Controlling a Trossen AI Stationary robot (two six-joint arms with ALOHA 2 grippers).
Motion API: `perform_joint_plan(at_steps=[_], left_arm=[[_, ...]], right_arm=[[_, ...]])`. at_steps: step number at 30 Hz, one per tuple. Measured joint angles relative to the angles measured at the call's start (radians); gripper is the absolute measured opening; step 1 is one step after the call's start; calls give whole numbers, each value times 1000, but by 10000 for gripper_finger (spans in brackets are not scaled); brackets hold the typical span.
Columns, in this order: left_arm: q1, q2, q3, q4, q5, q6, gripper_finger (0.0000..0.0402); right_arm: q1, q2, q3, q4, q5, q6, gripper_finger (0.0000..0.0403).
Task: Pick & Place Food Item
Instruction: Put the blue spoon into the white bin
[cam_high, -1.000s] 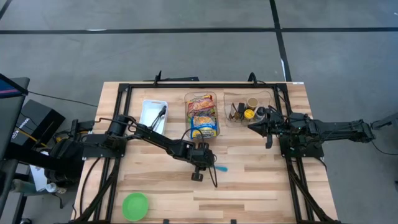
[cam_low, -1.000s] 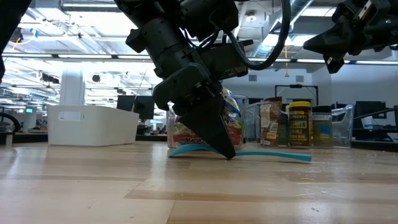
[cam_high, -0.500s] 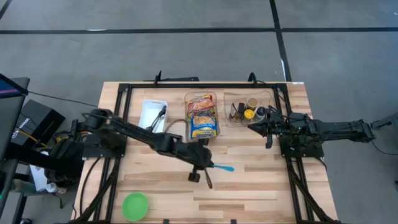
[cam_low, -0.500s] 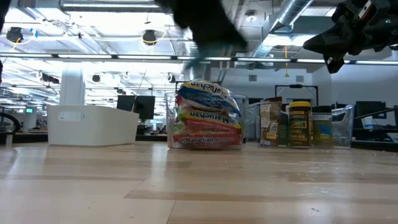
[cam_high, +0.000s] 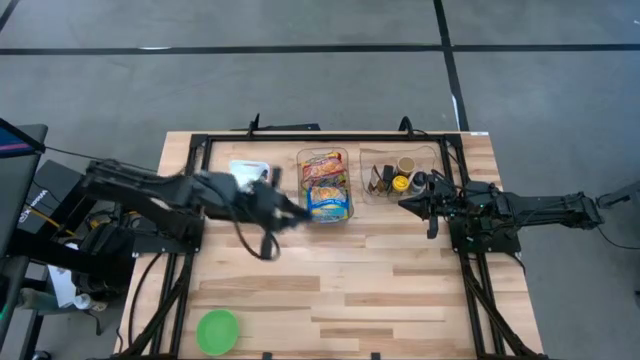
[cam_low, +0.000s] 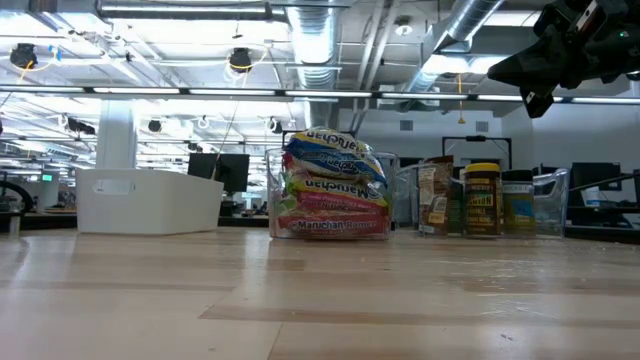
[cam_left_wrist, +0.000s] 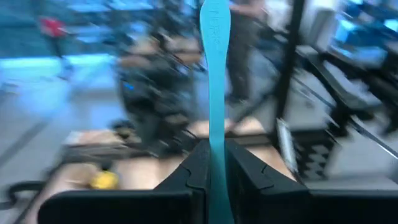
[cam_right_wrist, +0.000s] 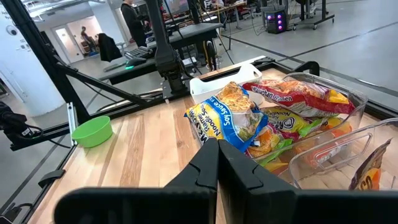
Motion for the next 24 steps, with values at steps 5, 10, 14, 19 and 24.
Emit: perform_joint_plan(at_steps=[5, 10, 14, 19, 24], left_arm=[[25, -109, 0, -36, -204, 0, 25], [93, -183, 0, -134, -414, 0, 24], [176, -222, 0, -254, -540, 0, 27], [301, -263, 0, -470, -596, -98, 25], [415, -264, 0, -742, -594, -265, 29]], right_arm=[[0, 0, 0, 0, 0, 0, 0], [0, 0, 0, 0, 0, 0, 0], [0, 0, 0, 0, 0, 0, 0], [0, 0, 0, 0, 0, 0, 0], [0, 0, 0, 0, 0, 0, 0]])
